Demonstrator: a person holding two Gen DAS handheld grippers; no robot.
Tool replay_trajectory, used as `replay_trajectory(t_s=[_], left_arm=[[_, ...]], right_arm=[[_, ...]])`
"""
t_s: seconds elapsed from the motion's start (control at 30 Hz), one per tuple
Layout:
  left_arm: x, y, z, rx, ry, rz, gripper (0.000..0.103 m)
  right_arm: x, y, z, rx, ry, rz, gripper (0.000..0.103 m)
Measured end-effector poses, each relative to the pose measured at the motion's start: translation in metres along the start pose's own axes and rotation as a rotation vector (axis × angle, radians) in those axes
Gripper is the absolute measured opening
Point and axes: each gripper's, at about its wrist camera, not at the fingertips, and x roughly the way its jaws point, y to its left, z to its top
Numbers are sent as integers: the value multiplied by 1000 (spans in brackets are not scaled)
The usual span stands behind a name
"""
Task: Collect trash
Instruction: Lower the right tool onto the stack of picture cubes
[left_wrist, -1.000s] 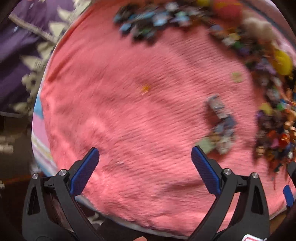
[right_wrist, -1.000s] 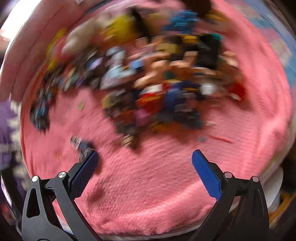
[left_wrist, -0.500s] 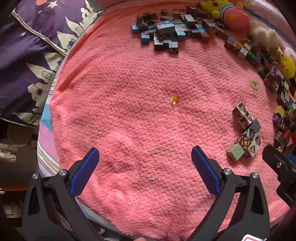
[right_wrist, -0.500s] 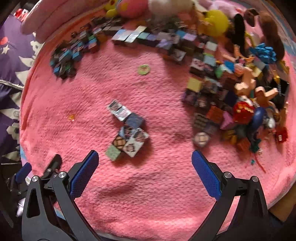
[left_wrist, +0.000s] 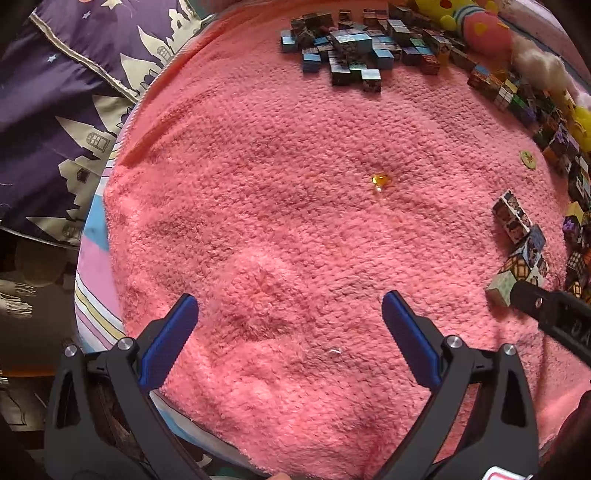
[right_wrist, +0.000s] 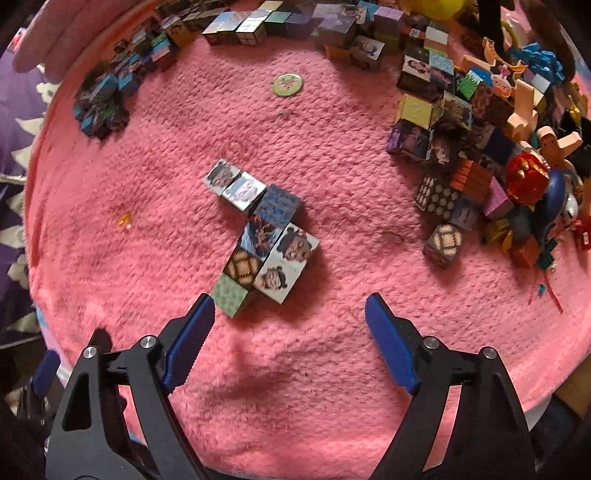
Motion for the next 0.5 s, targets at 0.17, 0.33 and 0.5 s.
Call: replay_trajectory(t_s=[0.17,0.33,0.5], left_arm=[[7,7,-3,-11,19,-12,96],[11,18,-4,-13,13,-14,96],[14,20,-2,-11,14,-35,96]], right_arm=[[15,22,3,-11,23,-7,80],[27,37,5,-11,33,-62,76],[32,37,10,12,33,-91,66]])
